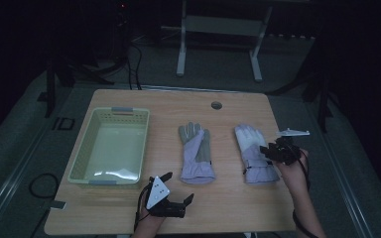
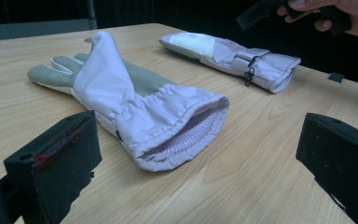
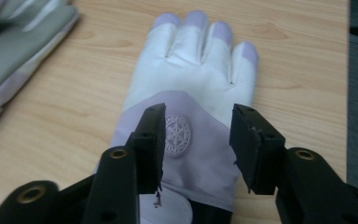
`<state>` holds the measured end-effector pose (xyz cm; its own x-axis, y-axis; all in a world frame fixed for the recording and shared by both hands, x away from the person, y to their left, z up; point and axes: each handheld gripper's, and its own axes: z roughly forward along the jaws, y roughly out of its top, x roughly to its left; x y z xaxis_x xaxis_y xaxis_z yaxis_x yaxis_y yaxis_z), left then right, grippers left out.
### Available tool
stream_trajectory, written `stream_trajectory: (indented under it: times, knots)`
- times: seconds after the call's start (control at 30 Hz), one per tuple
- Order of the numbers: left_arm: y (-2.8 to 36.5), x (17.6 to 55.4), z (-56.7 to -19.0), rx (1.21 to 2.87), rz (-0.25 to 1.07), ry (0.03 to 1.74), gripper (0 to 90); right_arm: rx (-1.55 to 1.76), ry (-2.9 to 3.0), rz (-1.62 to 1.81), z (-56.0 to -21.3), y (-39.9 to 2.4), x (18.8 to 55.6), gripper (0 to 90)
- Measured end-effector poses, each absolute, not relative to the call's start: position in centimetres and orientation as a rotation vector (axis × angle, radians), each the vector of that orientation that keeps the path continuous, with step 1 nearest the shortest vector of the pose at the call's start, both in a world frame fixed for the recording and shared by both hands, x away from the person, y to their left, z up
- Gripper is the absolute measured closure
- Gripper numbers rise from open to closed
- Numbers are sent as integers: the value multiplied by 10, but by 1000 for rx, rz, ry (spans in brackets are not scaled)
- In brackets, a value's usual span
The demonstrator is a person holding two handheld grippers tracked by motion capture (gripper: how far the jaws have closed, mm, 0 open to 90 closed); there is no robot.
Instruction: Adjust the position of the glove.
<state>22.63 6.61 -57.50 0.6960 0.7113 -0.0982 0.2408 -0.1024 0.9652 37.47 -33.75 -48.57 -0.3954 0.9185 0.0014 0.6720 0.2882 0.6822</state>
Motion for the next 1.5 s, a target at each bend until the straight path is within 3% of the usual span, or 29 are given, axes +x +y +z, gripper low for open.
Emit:
stream_trajectory:
  times: [0.27, 0.57, 0.73, 0.97, 1.5]
  knots:
    - [65, 226, -575, 1676, 488, 784, 0, 1291, 2253, 914, -499, -334, 375, 534]
    - [66, 226, -575, 1665, 485, 790, 0, 1362, 2301, 839, -530, -340, 387, 511]
    - [66, 226, -575, 1668, 488, 792, 0, 1397, 2298, 948, -541, -346, 386, 639]
    - [66, 225, -575, 1665, 489, 795, 0, 1460, 2227, 925, -537, -336, 378, 780]
    - [66, 225, -575, 1665, 490, 794, 0, 1469, 2064, 969, -479, -328, 362, 801]
